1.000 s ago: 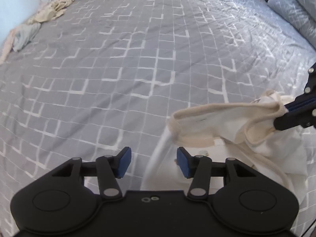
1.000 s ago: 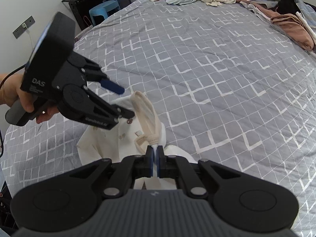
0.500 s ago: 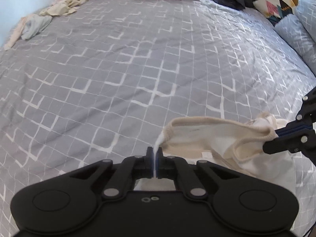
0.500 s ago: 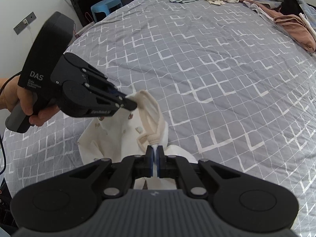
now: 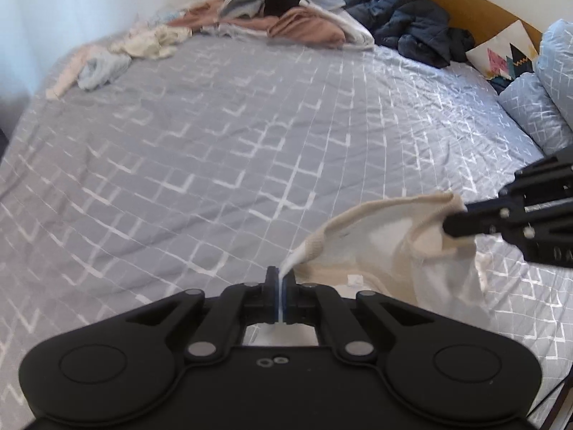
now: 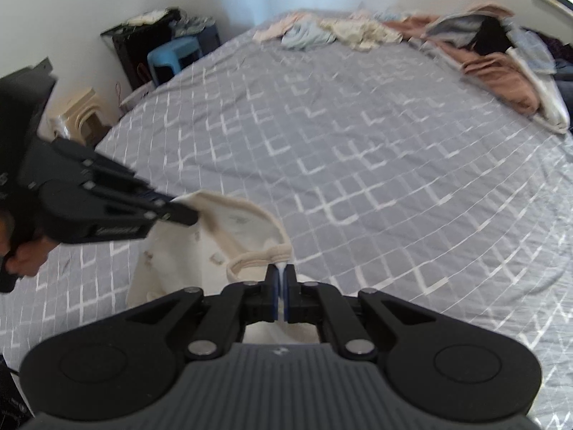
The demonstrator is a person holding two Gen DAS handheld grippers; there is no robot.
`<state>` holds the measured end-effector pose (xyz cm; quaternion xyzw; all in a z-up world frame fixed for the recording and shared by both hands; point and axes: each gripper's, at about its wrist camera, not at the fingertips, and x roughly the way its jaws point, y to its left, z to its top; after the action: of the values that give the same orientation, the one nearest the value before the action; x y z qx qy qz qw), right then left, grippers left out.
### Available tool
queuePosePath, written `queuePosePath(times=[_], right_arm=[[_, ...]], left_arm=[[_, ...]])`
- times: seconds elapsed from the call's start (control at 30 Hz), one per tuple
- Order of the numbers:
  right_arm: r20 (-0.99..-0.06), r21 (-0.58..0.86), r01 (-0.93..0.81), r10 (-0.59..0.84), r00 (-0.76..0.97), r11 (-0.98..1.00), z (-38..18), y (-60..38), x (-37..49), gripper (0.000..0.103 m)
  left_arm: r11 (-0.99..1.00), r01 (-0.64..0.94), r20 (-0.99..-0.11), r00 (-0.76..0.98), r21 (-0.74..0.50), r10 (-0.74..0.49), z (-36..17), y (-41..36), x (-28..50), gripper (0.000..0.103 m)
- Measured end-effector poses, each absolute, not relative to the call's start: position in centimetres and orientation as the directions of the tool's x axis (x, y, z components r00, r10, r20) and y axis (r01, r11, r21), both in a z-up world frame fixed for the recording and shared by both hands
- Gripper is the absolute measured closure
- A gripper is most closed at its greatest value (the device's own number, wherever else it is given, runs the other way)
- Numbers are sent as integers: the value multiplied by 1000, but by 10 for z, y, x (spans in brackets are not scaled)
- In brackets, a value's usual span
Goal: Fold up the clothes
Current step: 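Lift the romper off the bed with both tools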
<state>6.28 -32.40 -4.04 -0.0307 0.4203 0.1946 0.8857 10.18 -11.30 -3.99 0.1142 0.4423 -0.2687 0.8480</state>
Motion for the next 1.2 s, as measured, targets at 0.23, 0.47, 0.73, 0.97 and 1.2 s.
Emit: queuePosePath(times=[0.23,0.47,0.73,0.97,1.2], right_arm=[[-695,88,-333,298,655,939,18,-326,42,100],[-638,52,-295,259,725,954,76,-321,10,100],[-632,21,-292,239,737,956,124,-320,-33,100],[-707,116,-230,243,664,966,154,-328,-42,100],[-756,128,-188,218,617,974,105,-321,24,100]], left_arm=[[849,529,-760,552,2,-342,38,-114,77,103],[853,514,-694,645,84,-320,108,-122,35,103],[838,525,-687,663,146,-296,160,-124,-18,103],[856,507,-759,594,97,-266,163,-125,-35,103],[903,423,-832,528,81,-172,91,-141,49,103]])
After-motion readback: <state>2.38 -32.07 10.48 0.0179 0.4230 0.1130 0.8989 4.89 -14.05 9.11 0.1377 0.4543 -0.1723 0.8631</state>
